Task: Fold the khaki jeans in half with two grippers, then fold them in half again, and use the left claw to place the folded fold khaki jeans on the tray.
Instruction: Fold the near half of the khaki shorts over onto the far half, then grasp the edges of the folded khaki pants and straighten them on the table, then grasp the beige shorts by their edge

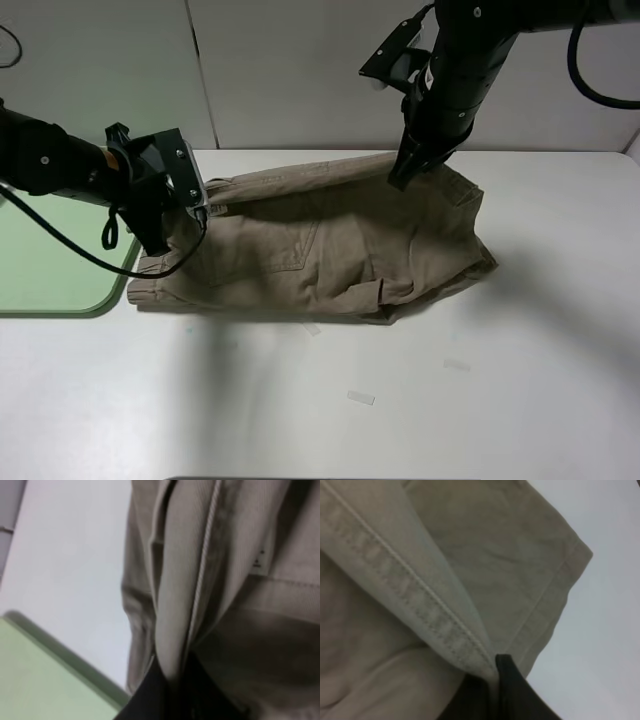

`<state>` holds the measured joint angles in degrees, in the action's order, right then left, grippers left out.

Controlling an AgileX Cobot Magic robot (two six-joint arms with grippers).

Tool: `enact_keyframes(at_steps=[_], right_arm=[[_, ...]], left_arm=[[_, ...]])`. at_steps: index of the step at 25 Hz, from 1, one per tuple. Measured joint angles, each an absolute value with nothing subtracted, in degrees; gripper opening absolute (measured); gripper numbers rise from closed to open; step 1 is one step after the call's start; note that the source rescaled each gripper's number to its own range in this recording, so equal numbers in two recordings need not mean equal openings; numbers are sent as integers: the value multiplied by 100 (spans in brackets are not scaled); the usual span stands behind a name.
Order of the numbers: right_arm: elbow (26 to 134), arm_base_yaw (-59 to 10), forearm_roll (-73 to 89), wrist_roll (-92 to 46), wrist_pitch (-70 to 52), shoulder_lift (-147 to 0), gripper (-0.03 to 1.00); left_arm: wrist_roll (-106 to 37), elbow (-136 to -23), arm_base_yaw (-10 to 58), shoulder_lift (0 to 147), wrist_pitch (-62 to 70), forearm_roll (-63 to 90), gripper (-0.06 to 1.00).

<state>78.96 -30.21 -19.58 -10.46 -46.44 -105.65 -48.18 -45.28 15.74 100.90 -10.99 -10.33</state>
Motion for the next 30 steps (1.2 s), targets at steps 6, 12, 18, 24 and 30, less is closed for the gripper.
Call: enact_keyframes(at_steps=[6,12,18,24,30], right_arm=[[7896,-2698,-1952,-1046,-4358,-10713,0],[7896,-2500,-1876,-1059,-4118,-10745,0],[7896,-2454,-1986,-1064,-4117,-10749,53],[7896,-2426,-2130,-997,-4129,-10749,98],[7896,-2426,-2100,-983,-4110,-10749,100]], left_arm=[[-4892,-4565,1568,10414,-2067,-1059,0],[-4911,-4565,1568,10487,-2323,-1100,1],[-4911,-4565,1549,10487,-2583,-972,41],[-4674,-4565,1528,10487,-3086,-893,96],[-4607,-4565,1528,10487,-3128,-893,100]])
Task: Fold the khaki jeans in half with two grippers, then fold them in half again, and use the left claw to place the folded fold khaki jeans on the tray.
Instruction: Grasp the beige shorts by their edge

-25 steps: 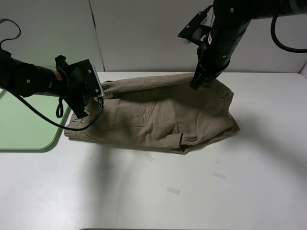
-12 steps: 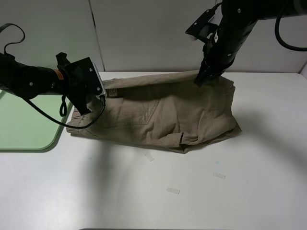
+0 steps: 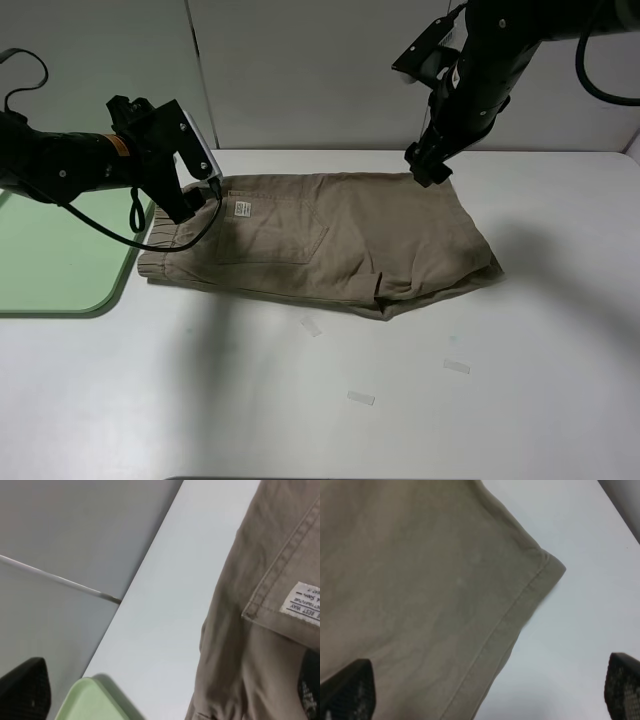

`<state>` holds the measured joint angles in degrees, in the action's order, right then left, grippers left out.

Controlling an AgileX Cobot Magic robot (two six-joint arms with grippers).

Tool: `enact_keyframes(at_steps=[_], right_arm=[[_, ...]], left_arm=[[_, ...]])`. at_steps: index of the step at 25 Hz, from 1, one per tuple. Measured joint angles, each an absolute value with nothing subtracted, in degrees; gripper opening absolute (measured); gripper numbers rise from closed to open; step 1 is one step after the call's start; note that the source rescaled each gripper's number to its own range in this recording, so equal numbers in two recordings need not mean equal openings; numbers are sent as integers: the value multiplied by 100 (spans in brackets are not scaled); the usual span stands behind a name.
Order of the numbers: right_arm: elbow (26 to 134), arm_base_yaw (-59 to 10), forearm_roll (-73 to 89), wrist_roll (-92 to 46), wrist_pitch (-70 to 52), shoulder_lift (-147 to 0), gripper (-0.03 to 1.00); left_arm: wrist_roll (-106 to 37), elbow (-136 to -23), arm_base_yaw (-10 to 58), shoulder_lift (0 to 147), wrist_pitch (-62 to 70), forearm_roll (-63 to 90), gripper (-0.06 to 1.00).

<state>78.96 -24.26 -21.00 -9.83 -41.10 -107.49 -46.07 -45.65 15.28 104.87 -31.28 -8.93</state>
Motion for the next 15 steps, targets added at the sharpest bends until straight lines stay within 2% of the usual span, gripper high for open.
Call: enact_keyframes(at_steps=[7,15], right_arm=[[7896,-2426,-1606,-983,-4237,-10749,100],[7896,-2426,-1197,-762,-4509,-10620,100]], left_arm=[[-4613,-4565,1528,10487,-3101,-771,100],[-4613,-4565,1528,10118,-2001,615,100]])
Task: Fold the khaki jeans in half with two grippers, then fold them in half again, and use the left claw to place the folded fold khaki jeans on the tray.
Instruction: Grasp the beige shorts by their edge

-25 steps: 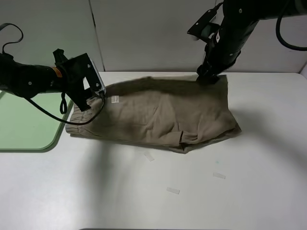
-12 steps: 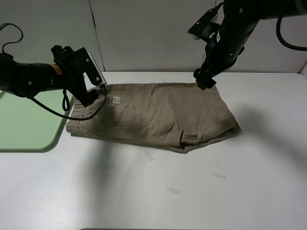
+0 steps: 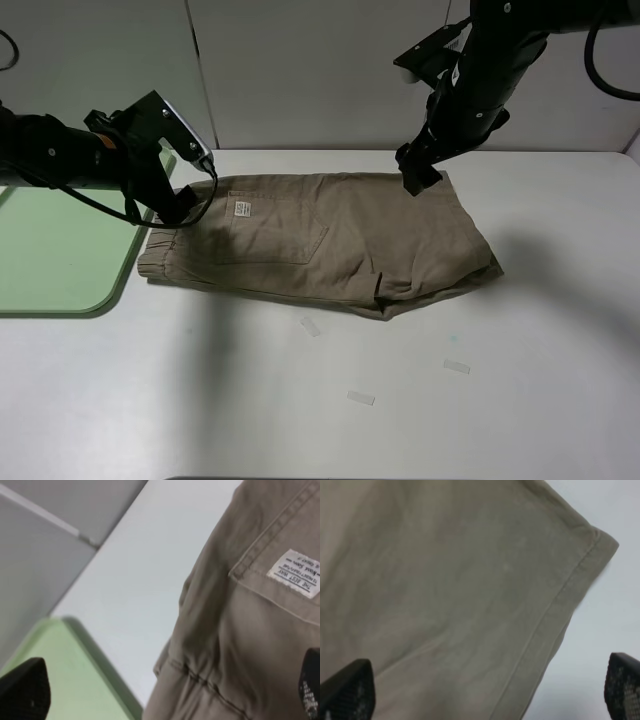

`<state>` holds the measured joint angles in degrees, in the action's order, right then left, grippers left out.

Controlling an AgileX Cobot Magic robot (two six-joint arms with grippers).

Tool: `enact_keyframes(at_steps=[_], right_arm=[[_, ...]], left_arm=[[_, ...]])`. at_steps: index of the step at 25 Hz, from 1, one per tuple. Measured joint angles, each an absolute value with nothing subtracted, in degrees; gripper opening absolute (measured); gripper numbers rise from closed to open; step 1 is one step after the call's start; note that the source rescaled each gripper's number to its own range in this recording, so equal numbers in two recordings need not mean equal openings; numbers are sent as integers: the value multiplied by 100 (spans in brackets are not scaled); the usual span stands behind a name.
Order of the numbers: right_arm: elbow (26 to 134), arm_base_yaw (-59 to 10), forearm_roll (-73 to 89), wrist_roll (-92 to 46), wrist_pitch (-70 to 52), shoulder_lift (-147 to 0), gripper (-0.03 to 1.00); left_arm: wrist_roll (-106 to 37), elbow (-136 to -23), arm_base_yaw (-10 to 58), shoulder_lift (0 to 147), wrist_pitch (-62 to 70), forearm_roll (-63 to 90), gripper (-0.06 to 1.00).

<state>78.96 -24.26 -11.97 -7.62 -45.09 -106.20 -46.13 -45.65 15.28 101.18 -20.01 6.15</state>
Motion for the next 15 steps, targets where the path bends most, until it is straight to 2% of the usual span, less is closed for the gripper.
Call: enact_keyframes(at_steps=[9,15], right_arm=[[7905,-2426,-807,-392,-5803,-10261,100],[7905,-2426,-665,-327,-6810,-9335,100]], left_arm=[[-4613,-4565,1528,9758,-1152,1411,100],[-4613,-4565,1528,9721,-670,1819,100]])
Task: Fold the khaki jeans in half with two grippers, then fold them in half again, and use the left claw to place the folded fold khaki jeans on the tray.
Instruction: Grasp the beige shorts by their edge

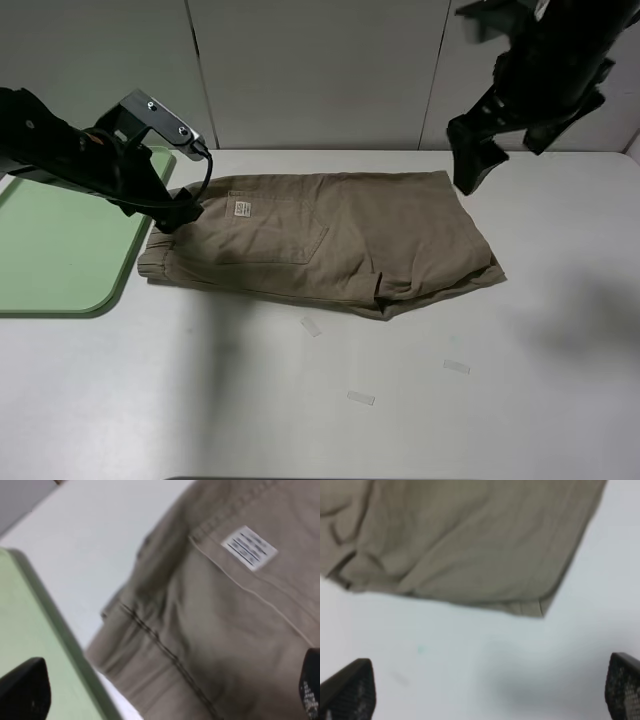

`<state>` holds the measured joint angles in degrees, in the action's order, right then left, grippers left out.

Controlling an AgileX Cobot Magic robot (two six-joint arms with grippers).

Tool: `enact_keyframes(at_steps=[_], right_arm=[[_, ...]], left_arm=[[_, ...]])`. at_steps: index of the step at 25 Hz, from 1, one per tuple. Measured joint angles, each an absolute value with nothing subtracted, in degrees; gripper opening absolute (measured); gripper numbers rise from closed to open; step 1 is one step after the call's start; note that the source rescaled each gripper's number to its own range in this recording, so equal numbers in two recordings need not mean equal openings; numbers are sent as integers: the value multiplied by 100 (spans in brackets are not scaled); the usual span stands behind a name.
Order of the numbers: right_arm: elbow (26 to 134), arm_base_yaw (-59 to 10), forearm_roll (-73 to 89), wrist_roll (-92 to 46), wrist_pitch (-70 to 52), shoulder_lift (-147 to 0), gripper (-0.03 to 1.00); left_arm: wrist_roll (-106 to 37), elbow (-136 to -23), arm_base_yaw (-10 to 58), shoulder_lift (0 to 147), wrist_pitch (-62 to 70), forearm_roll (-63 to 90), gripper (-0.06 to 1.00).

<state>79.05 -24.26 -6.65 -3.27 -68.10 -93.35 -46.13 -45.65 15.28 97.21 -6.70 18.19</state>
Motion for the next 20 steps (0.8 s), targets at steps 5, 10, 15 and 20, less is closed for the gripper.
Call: enact_keyframes(at_steps=[5,10,15,20], right_arm=[[7905,-2426,-497,-285,-6943,-7929,100],[7854,-2426,-367,-196,-6952,-6770,100],[7133,-2426,-346,-132,-6956,-5654,100],[5995,-2426,-327,141,-6804,-4228,100]], left_arm=[[-4613,-4565,1528,9549,-465,2269,100],[-4613,-4565,1528,9356,-420,2509,100],[-4613,-4565,1528,9329,-361,2554,100],[-4607,-4565,1528,9329,-328,2559,100]])
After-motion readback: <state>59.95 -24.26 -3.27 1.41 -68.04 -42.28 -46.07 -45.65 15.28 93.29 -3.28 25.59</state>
